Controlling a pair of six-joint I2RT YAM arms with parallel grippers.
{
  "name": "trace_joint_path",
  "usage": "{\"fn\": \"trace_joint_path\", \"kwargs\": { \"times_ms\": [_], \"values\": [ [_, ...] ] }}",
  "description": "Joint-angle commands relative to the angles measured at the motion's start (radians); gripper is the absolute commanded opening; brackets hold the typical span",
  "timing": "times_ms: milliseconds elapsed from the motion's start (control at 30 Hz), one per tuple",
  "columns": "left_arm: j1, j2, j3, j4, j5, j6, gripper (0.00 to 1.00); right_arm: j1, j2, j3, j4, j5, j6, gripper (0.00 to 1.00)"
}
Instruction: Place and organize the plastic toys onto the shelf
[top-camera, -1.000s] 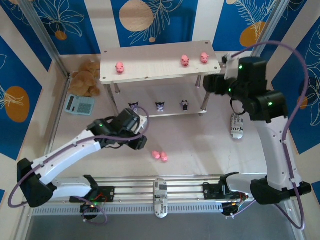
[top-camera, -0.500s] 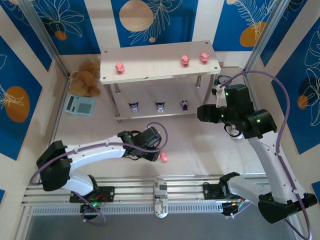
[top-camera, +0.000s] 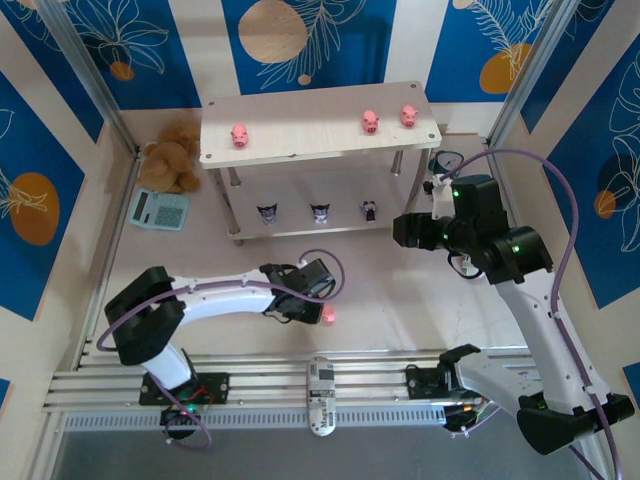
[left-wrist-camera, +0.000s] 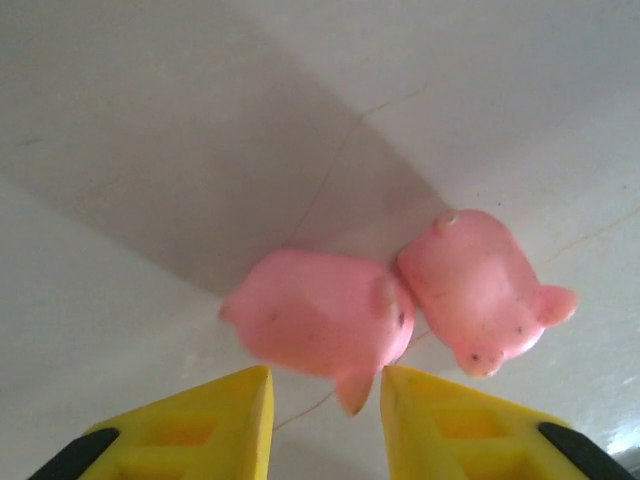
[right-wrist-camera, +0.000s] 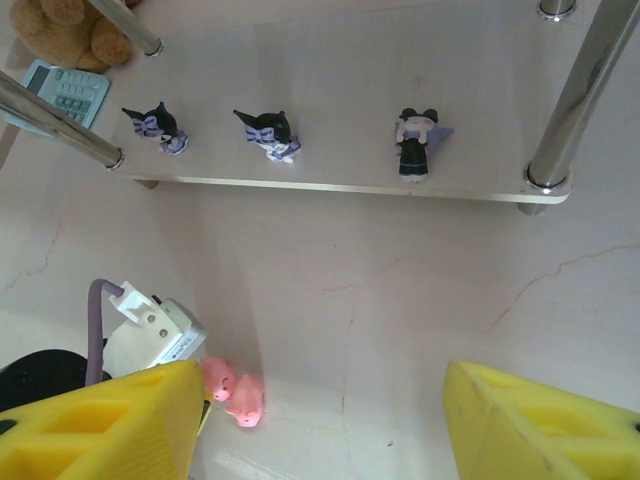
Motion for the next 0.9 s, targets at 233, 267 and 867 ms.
{"fn": "trace_joint_path", "kwargs": {
  "times_ms": [233, 267, 867],
  "values": [
    [0.038, 0.089, 0.036, 0.009, 0.027, 0.084, 0.33, -0.049, -0.043, -0.025, 0.026, -0.058, -0.028, 0.65],
    [0.047, 0.088, 0.030, 0.016, 0.035, 0.092, 0.31, -0.050, -0.044, -0.026, 0.026, -0.056, -0.028, 0.65],
    [0.096, 0.022, 0.046, -0.038, 0.076, 0.286, 0.00, -0.056, -0.052, -0.001, 0.020, -0.007, -0.021, 0.65]
  ]
}}
